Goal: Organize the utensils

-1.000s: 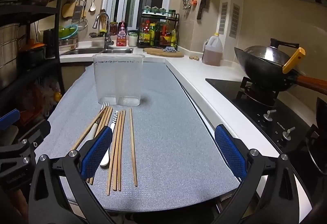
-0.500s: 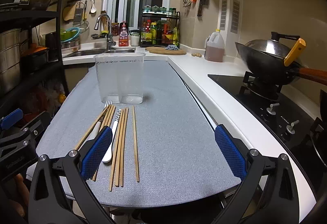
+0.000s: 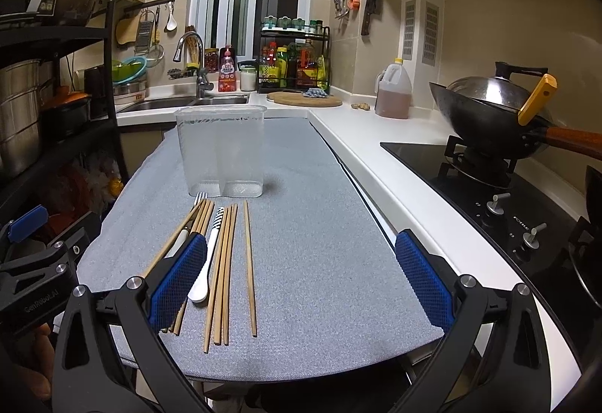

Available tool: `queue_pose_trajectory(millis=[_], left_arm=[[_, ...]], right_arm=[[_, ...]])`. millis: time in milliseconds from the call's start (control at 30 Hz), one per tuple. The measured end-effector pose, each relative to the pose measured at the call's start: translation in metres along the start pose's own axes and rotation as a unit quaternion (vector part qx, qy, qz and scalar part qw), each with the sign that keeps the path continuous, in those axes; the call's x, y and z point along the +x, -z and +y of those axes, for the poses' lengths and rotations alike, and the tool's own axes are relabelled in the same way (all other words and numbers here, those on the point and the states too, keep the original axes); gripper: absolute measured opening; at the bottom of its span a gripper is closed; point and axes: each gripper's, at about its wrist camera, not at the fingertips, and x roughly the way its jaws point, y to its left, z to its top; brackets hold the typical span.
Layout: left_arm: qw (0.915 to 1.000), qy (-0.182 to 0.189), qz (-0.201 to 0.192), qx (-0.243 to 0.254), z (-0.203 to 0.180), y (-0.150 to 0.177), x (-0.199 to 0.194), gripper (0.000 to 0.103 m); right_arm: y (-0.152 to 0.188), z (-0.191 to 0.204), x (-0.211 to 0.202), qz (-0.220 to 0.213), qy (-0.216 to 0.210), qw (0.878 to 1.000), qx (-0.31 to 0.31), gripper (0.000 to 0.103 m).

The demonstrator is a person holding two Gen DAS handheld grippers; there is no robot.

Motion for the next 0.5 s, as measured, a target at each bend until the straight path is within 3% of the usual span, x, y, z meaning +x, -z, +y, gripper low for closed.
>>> queue_pose_trajectory(millis=[500], left_arm=[[1.0000, 0.002, -0.003, 0.007, -0.0038, 0.0016, -0.0022, 0.095]], right_arm=[[0.0048, 0.0025, -0.0017, -0.002, 0.000, 1.000, 0.002, 0.098]])
